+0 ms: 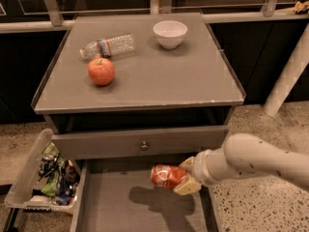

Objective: Pick coke can from middle drawer and place on counter

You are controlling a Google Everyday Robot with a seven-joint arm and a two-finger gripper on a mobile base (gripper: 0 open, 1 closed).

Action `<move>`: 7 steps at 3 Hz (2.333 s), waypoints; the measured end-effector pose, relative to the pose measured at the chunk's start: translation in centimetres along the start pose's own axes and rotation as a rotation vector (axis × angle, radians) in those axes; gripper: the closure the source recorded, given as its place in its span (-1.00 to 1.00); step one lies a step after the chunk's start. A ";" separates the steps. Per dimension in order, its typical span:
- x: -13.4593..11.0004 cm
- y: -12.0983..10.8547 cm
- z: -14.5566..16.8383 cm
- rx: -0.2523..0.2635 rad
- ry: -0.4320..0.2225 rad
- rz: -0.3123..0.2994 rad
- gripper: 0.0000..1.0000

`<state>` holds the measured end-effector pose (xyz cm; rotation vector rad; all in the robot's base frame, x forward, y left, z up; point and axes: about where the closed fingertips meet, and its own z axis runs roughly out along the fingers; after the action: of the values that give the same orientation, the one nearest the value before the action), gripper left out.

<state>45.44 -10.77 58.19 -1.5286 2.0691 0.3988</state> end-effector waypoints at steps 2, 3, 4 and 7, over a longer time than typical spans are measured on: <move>-5.3 -4.3 -12.5 0.116 0.088 -0.037 1.00; -5.2 -4.3 -12.5 0.116 0.088 -0.037 1.00; -7.0 -4.3 -13.6 0.137 0.090 -0.073 1.00; -18.0 -4.7 -24.8 0.337 0.048 -0.291 1.00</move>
Offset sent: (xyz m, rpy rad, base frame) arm 0.0350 -0.0638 0.2108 -0.1723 -0.1323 -0.0811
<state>47.81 -11.12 89.12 -1.6043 1.7976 -0.0929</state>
